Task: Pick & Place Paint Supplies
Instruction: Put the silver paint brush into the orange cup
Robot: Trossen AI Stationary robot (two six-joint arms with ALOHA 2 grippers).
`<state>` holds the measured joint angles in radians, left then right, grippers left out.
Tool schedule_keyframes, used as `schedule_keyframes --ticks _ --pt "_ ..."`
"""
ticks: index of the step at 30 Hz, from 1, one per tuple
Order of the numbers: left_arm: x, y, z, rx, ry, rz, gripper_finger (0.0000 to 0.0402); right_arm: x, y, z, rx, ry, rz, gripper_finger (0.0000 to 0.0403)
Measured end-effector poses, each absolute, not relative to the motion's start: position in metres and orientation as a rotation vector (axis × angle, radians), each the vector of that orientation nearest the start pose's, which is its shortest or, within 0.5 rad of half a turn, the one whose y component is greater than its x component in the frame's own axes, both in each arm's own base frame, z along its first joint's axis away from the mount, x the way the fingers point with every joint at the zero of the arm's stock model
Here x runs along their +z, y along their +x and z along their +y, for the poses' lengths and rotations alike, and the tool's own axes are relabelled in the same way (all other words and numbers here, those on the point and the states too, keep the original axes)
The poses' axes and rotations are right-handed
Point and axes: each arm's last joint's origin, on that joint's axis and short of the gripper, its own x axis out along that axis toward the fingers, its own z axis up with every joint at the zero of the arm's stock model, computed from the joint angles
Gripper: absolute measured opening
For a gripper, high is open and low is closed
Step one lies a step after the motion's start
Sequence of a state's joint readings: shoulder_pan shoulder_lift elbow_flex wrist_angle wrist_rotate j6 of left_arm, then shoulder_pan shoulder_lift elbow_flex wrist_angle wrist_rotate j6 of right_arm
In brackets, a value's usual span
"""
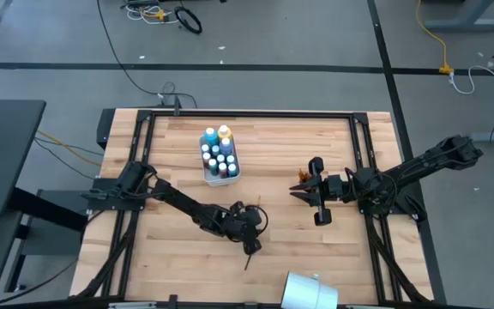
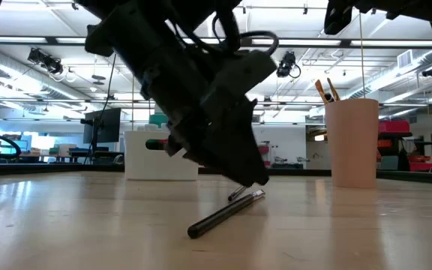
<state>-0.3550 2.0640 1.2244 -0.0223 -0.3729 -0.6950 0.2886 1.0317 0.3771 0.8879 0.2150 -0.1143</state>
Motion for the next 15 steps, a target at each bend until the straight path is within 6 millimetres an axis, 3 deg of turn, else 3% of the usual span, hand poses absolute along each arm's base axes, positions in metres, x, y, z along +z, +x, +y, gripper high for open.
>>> schedule_keyframes --ticks 15 --pt "0.118 0.3914 -0.1303 0.269 -0.363 0.753 0.0137 0.2507 0.2019 0.0535 0.06 -0.056 -0.23 0.0059"
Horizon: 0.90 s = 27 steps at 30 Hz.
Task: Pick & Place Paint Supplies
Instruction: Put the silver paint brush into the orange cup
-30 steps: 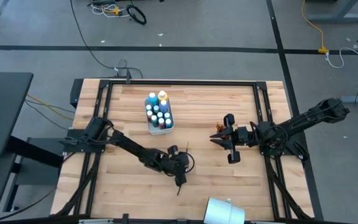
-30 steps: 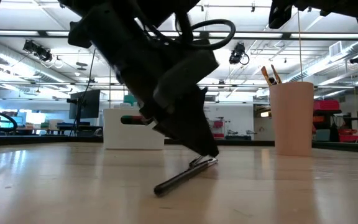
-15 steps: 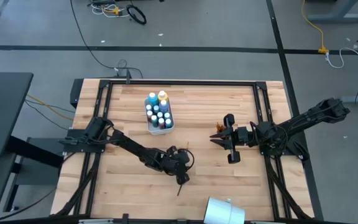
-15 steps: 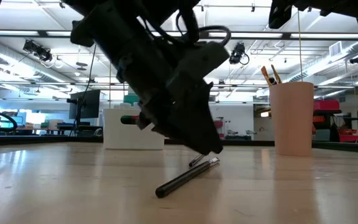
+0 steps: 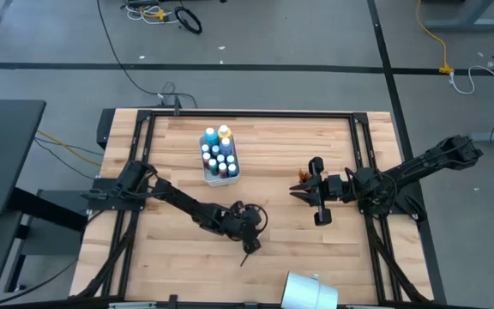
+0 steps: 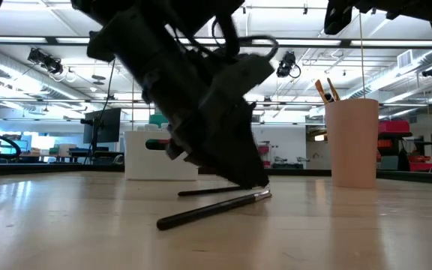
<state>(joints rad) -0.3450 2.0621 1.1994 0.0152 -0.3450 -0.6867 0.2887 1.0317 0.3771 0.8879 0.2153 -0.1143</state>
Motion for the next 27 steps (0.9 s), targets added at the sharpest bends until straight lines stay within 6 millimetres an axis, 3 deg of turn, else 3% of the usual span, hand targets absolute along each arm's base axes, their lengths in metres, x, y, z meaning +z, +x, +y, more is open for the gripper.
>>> schedule_keyframes --ticks 7,27 --pt "0.1292 0.3996 -0.1337 0.241 -0.37 0.721 0.0137 0.2508 0.2019 0.0536 0.06 -0.055 -0.23 0.0059" --pt "0.1263 0.3969 -0.1311 0.284 -0.388 0.753 0.0137 0.2508 0.2019 0.0535 0.06 -0.055 -0.23 0.0059"
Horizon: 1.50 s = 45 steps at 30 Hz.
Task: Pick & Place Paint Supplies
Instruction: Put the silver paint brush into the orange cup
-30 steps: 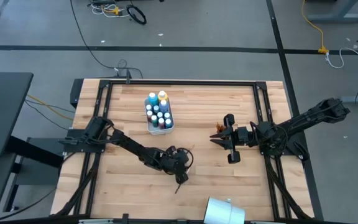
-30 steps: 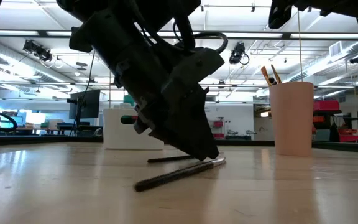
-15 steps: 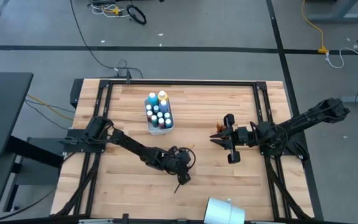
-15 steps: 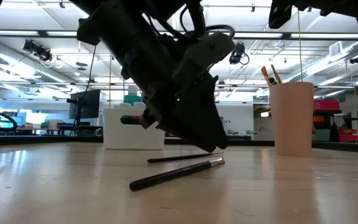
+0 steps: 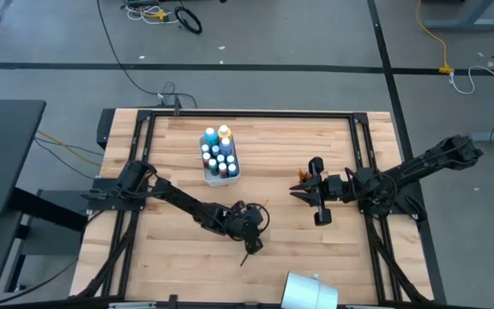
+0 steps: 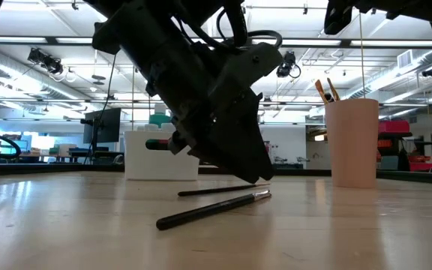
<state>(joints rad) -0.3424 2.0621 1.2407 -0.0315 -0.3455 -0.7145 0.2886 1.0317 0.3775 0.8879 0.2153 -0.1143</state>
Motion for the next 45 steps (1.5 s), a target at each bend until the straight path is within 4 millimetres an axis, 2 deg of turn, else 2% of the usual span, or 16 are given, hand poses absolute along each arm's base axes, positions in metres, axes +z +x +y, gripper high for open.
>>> schedule_keyframes --ticks 15,27,37,45 --pt "0.129 0.399 -0.133 0.255 -0.308 0.714 0.0137 0.251 0.202 0.054 0.06 -0.055 -0.23 0.0059" --pt "0.129 0.399 -0.135 0.241 -0.313 0.72 0.0137 0.251 0.202 0.054 0.06 -0.055 -0.23 0.0059" --pt "0.112 0.386 -0.131 0.265 -0.321 0.759 0.0137 0.251 0.202 0.054 0.06 -0.056 -0.23 0.0059" --pt "0.122 0.395 -0.137 0.193 -0.351 0.633 0.0137 0.251 0.202 0.053 0.059 -0.056 -0.23 0.0059"
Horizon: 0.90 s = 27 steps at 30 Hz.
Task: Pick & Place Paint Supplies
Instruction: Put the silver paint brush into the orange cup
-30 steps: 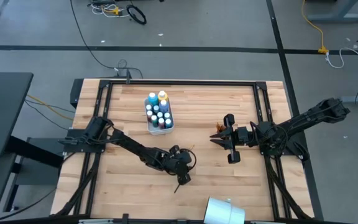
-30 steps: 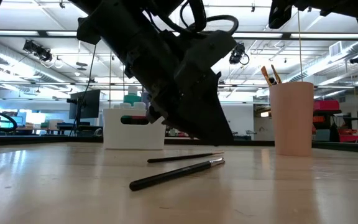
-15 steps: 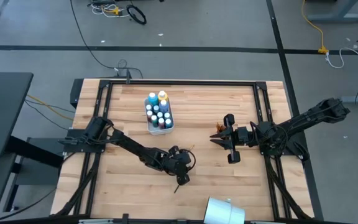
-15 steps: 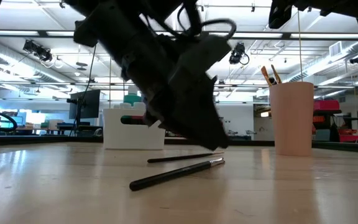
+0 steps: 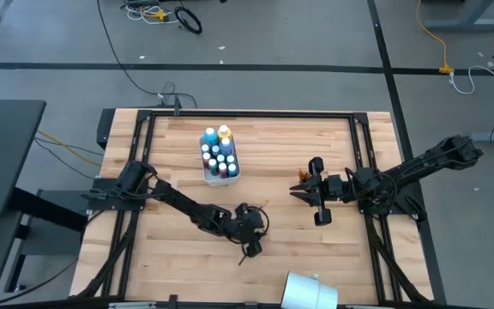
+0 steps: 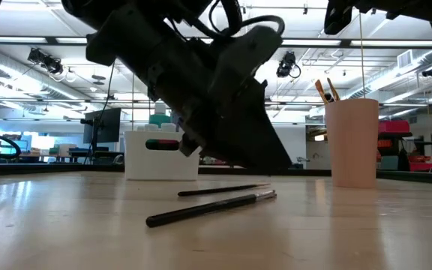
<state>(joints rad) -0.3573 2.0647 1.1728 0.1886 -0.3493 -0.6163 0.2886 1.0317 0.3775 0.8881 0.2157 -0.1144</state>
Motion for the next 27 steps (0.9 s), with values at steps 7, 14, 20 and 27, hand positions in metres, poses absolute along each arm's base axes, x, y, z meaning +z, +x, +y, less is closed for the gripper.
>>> schedule_keyframes --ticks 7,14,20,27 --pt "0.1 0.399 -0.139 0.202 -0.322 0.667 0.0137 0.251 0.202 0.054 0.06 -0.056 -0.229 0.0059" --pt "0.087 0.401 -0.143 0.186 -0.183 0.689 0.0137 0.251 0.202 0.055 0.11 -0.062 -0.232 0.0059" --pt "0.089 0.399 -0.143 0.177 -0.118 0.698 0.0084 0.25 0.202 0.055 0.126 -0.064 -0.231 0.0059" --pt "0.099 0.397 -0.143 0.183 -0.158 0.688 0.001 0.251 0.202 0.055 0.126 -0.064 -0.232 0.0059"
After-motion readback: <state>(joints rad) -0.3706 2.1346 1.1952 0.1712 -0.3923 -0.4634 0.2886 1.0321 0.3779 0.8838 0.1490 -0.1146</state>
